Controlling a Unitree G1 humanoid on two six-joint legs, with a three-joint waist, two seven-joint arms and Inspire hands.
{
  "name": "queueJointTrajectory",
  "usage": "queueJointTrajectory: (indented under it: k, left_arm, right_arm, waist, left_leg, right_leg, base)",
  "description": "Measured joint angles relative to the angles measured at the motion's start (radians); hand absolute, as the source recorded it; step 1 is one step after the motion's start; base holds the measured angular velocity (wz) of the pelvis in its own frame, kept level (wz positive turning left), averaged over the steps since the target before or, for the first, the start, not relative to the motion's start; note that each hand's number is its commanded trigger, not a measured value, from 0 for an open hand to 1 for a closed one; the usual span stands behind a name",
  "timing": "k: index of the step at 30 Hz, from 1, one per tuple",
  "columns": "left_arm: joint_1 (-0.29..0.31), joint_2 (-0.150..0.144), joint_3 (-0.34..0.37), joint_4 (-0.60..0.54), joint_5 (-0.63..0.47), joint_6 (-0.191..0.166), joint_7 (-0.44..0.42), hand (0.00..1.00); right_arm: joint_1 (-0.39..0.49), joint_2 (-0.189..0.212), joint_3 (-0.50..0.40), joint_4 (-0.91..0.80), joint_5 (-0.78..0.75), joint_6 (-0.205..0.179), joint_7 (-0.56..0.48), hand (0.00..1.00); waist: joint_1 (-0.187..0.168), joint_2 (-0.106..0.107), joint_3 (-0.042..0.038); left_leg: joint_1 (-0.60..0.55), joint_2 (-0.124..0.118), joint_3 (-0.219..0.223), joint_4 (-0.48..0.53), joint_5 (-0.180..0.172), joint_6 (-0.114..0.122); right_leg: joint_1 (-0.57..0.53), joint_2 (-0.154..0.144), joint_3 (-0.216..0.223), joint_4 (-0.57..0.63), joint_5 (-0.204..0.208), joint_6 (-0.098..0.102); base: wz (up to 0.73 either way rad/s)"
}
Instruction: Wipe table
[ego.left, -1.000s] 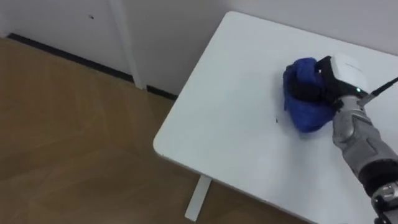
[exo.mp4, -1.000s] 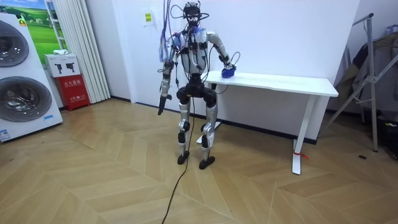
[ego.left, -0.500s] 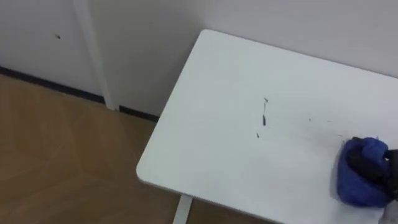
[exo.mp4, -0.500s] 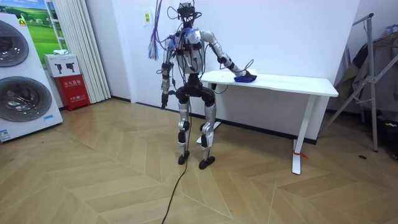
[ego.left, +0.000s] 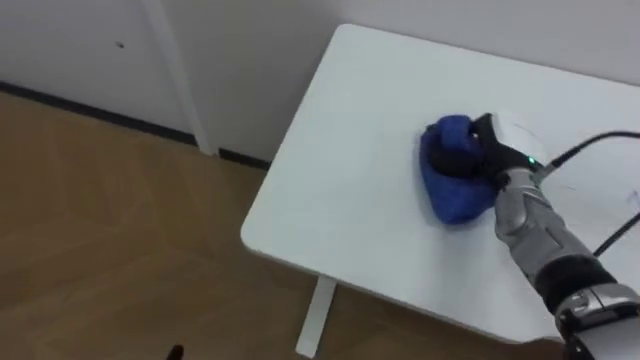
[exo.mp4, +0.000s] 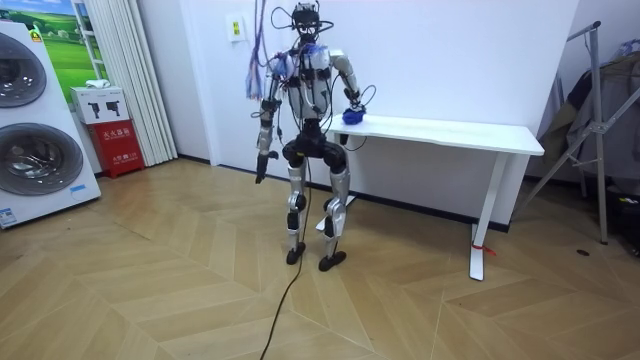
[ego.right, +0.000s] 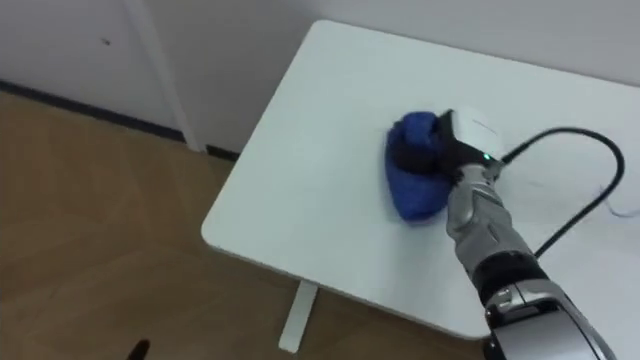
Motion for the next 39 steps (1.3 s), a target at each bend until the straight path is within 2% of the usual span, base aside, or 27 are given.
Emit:
queueJointTrajectory:
  k: [2, 5, 6, 7, 8, 9, 11, 12, 14, 16, 18, 19, 20, 21, 22, 23, 24, 25, 27, 28, 29, 30, 31, 32, 35, 37, 39]
  left_arm:
    - [0.024, 0.001, 0.003, 0.0, 0.001, 0.014, -0.003, 0.0]
    - [0.032, 0.001, 0.045, 0.0, 0.01, 0.014, -0.016, 0.0]
    - [0.032, 0.002, 0.068, 0.0, 0.008, 0.007, -0.016, 0.0]
    - [0.035, 0.003, 0.074, 0.001, 0.008, 0.004, -0.015, 0.0]
    - [0.014, 0.013, 0.081, 0.002, 0.01, -0.004, -0.014, 0.0]
    - [0.006, 0.021, 0.087, 0.0, 0.01, -0.011, -0.011, 0.0]
    - [-0.017, 0.056, 0.103, -0.003, 0.01, -0.04, 0.012, 0.0]
    - [-0.035, 0.067, 0.117, -0.006, 0.011, -0.043, 0.025, 0.0]
    - [-0.044, 0.089, 0.121, -0.011, 0.012, -0.044, 0.031, 0.0]
    - [-0.068, 0.11, 0.114, -0.033, 0.011, -0.044, 0.03, 0.0]
    - [-0.076, 0.116, 0.105, -0.044, 0.0, -0.047, 0.032, 0.0]
    - [-0.078, 0.115, 0.099, -0.046, -0.003, -0.05, 0.033, 0.0]
    - [-0.078, 0.111, 0.097, -0.053, -0.012, -0.054, 0.039, 0.0]
    - [-0.072, 0.104, 0.095, -0.055, -0.014, -0.056, 0.048, 0.0]
    - [-0.067, 0.095, 0.095, -0.055, -0.016, -0.056, 0.05, 0.0]
    - [-0.052, 0.077, 0.096, -0.052, -0.018, -0.057, 0.049, 0.0]
    - [-0.034, 0.06, 0.095, -0.044, -0.016, -0.059, 0.043, 0.0]
    - [-0.024, 0.055, 0.095, -0.042, -0.01, -0.059, 0.036, 0.0]
    - [0.033, 0.039, 0.099, -0.045, 0.01, -0.047, 0.02, 0.0]
    - [0.045, 0.034, 0.098, -0.044, 0.009, -0.042, 0.019, 0.0]
    - [0.066, 0.024, 0.097, -0.044, 0.008, -0.03, 0.009, 0.0]
    - [0.073, 0.02, 0.098, -0.044, 0.006, -0.024, 0.002, 0.0]
    - [0.089, 0.016, 0.099, -0.044, -0.001, -0.019, -0.003, 0.0]
    - [0.107, 0.017, 0.107, -0.05, -0.001, -0.013, -0.005, 0.0]
    - [0.121, 0.004, 0.129, -0.047, -0.003, 0.002, -0.011, 0.0]
    - [0.124, 0.001, 0.142, -0.047, -0.006, 0.008, -0.013, 0.0]
    - [0.116, 0.003, 0.177, -0.056, -0.01, 0.011, -0.009, 0.0]
  right_arm:
    - [0.025, -0.001, -0.004, 0.031, -0.005, 0.003, 0.001, 1.0]
    - [0.122, -0.007, -0.086, 0.017, 0.001, -0.036, -0.035, 1.0]
    - [0.142, -0.011, -0.107, 0.005, 0.009, -0.04, -0.049, 1.0]
    - [0.157, -0.016, -0.121, 0.0, 0.012, -0.042, -0.057, 1.0]
    - [0.189, -0.035, -0.146, 0.007, 0.034, -0.056, -0.091, 1.0]
    - [0.213, -0.036, -0.171, 0.015, 0.041, -0.062, -0.112, 1.0]
    - [0.289, -0.036, -0.216, 0.029, 0.084, -0.065, -0.182, 1.0]
    - [0.312, -0.037, -0.233, 0.029, 0.086, -0.069, -0.204, 1.0]
    - [0.342, -0.037, -0.263, 0.025, 0.087, -0.07, -0.223, 1.0]
    - [0.362, -0.037, -0.279, 0.025, 0.087, -0.07, -0.219, 1.0]
    - [0.361, -0.036, -0.271, 0.007, 0.083, -0.064, -0.183, 1.0]
    - [0.356, -0.036, -0.264, 0.0, 0.079, -0.06, -0.172, 1.0]
    - [0.346, -0.036, -0.24, -0.02, 0.065, -0.052, -0.155, 1.0]
    - [0.318, -0.035, -0.215, -0.03, 0.049, -0.049, -0.136, 1.0]
    - [0.297, -0.036, -0.205, -0.036, 0.03, -0.04, -0.124, 1.0]
    - [0.262, -0.033, -0.185, -0.065, -0.011, -0.018, -0.095, 1.0]
    - [0.237, -0.034, -0.176, -0.089, -0.057, 0.006, -0.065, 1.0]
    - [0.225, -0.034, -0.168, -0.103, -0.084, 0.021, -0.05, 1.0]
    - [0.178, -0.039, -0.138, -0.168, -0.131, 0.055, 0.01, 1.0]
    - [0.171, -0.044, -0.123, -0.184, -0.131, 0.061, 0.017, 1.0]
    - [0.155, -0.053, -0.099, -0.209, -0.132, 0.068, 0.028, 1.0]
    - [0.153, -0.056, -0.094, -0.222, -0.131, 0.068, 0.031, 1.0]
    - [0.15, -0.056, -0.079, -0.237, -0.129, 0.067, 0.031, 1.0]
    - [0.151, -0.052, -0.065, -0.238, -0.14, 0.054, 0.036, 1.0]
    - [0.195, -0.055, -0.064, -0.214, -0.175, 0.022, 0.028, 1.0]
    - [0.25, -0.055, -0.094, -0.214, -0.143, -0.021, -0.026, 1.0]
    - [0.322, -0.055, -0.151, -0.197, -0.083, -0.066, -0.09, 1.0]
  waist:
    - [0.0, 0.001, 0.0007]
    - [-0.003, -0.001, 0.0]
    - [-0.009, 0.009, -0.002]
    - [-0.014, 0.021, -0.0012]
    - [-0.032, 0.025, 0.0021]
    - [-0.04, 0.026, -0.0005]
    - [-0.068, 0.01, -0.0166]
    - [-0.085, 0.008, -0.0178]
    - [-0.119, -0.003, -0.0263]
    - [-0.153, -0.014, -0.0334]
    - [-0.138, -0.026, -0.031]
    - [-0.134, -0.028, -0.0299]
    - [-0.121, -0.034, -0.0299]
    - [-0.109, -0.03, -0.0288]
    - [-0.095, -0.018, -0.0275]
    - [-0.078, -0.016, -0.0217]
    - [-0.072, -0.006, -0.0184]
    - [-0.072, 0.005, -0.0181]
    - [-0.068, 0.001, -0.0005]
    - [-0.064, 0.004, 0.0012]
    - [-0.044, 0.01, 0.0029]
    - [-0.034, 0.014, 0.0026]
    - [0.001, 0.023, 0.0024]
    - [0.029, 0.022, 0.0014]
    - [0.026, 0.019, -0.0008]
    - [-0.019, 0.012, -0.0047]
    - [-0.11, -0.001, -0.011]
  left_leg:
    - [-0.001, 0.0, 0.003, 0.031, -0.002, 0.001]
    - [0.006, 0.004, 0.048, 0.049, -0.008, 0.012]
    - [0.003, 0.023, 0.072, 0.059, -0.028, 0.024]
    - [-0.005, 0.035, 0.087, 0.069, -0.045, 0.025]
    - [-0.021, 0.048, 0.118, 0.111, -0.078, 0.027]
    - [-0.03, 0.055, 0.137, 0.133, -0.089, 0.029]
    - [-0.052, 0.09, 0.16, 0.195, -0.121, 0.015]
    - [-0.074, 0.116, 0.149, 0.229, -0.13, 0.001]
    - [-0.121, 0.153, 0.104, 0.271, -0.135, -0.021]
    - [-0.157, 0.196, 0.055, 0.3, -0.127, -0.055]
    - [-0.147, 0.258, 0.052, 0.302, -0.104, -0.117]
    - [-0.142, 0.276, 0.053, 0.298, -0.096, -0.135]
    - [-0.129, 0.31, 0.06, 0.278, -0.073, -0.176]
    - [-0.114, 0.345, 0.067, 0.265, -0.052, -0.213]
    - [-0.106, 0.374, 0.066, 0.256, -0.045, -0.22]
    - [-0.092, 0.412, 0.062, 0.24, -0.016, -0.184]
    - [-0.106, 0.406, 0.049, 0.264, -0.005, -0.164]
    - [-0.115, 0.389, 0.047, 0.286, -0.006, -0.161]
    - [-0.174, 0.262, 0.024, 0.37, -0.04, -0.106]
    - [-0.188, 0.226, 0.017, 0.38, -0.05, -0.094]
    - [-0.202, 0.145, 0.004, 0.366, -0.066, -0.073]
    - [-0.207, 0.106, -0.001, 0.346, -0.071, -0.064]
    - [-0.206, 0.034, 0.0, 0.286, -0.069, -0.036]
    - [-0.186, 0.0, -0.008, 0.24, -0.039, 0.017]
    - [-0.137, -0.008, 0.002, 0.145, -0.012, 0.016]
    - [-0.119, -0.023, -0.011, 0.11, 0.0, 0.016]
    - [-0.101, -0.047, -0.057, 0.073, 0.013, 0.012]
  right_leg:
    - [0.003, -0.017, -0.022, 0.038, -0.003, 0.001]
    - [-0.001, -0.038, -0.046, 0.071, -0.002, 0.004]
    - [-0.004, -0.036, -0.046, 0.075, -0.006, 0.04]
    - [-0.004, -0.043, -0.056, 0.109, -0.024, 0.051]
    - [-0.007, -0.115, -0.1, 0.214, -0.057, 0.062]
    - [-0.006, -0.162, -0.102, 0.264, -0.072, 0.069]
    - [-0.002, -0.284, -0.037, 0.356, -0.079, 0.087]
    - [-0.002, -0.315, 0.0, 0.345, -0.075, 0.093]
    - [0.004, -0.346, 0.005, 0.299, -0.051, 0.108]
    - [0.044, -0.346, -0.032, 0.193, -0.012, 0.118]
    - [0.066, -0.323, -0.05, 0.08, 0.055, 0.126]
    - [0.066, -0.311, -0.052, 0.063, 0.063, 0.133]
    - [0.05, -0.284, -0.068, 0.068, 0.068, 0.13]
    - [0.029, -0.259, -0.108, 0.121, 0.034, 0.178]
    - [0.01, -0.24, -0.106, 0.166, -0.001, 0.186]
    - [-0.037, -0.212, -0.103, 0.245, -0.064, 0.141]
    - [-0.055, -0.19, -0.09, 0.274, -0.099, 0.116]
    - [-0.058, -0.175, -0.079, 0.277, -0.109, 0.108]
    - [-0.066, -0.135, -0.025, 0.266, -0.133, 0.072]
    - [-0.066, -0.122, -0.006, 0.256, -0.134, 0.066]
    - [-0.066, -0.105, 0.025, 0.237, -0.13, 0.056]
    - [-0.064, -0.096, 0.04, 0.226, -0.127, 0.052]
    - [-0.061, -0.078, 0.068, 0.204, -0.12, 0.048]
    - [-0.065, -0.07, 0.084, 0.181, -0.115, 0.048]
    - [-0.026, -0.055, 0.064, 0.099, -0.086, 0.053]
    - [-0.001, -0.059, 0.045, 0.072, -0.083, 0.057]
    - [0.055, -0.058, -0.009, 0.02, -0.08, 0.063]
  base:
    - [0.33]
    - [-0.08]
    - [-0.43]
    - [-0.22]
    - [0.1]
    - [0.41]
    - [0.29]
    - [0.05]
    - [0.25]
    - [0.37]
    - [-0.1]
    - [-0.42]
    - [-0.45]
    - [-0.6]
    - [-0.71]
    - [-0.57]
    - [-0.37]
    - [-0.1]
    - [0.0]
    - [-0.05]
    - [-0.16]
    - [-0.37]
    - [-0.53]
    - [-0.48]
    - [-0.07]
    - [0.31]
    - [0.66]
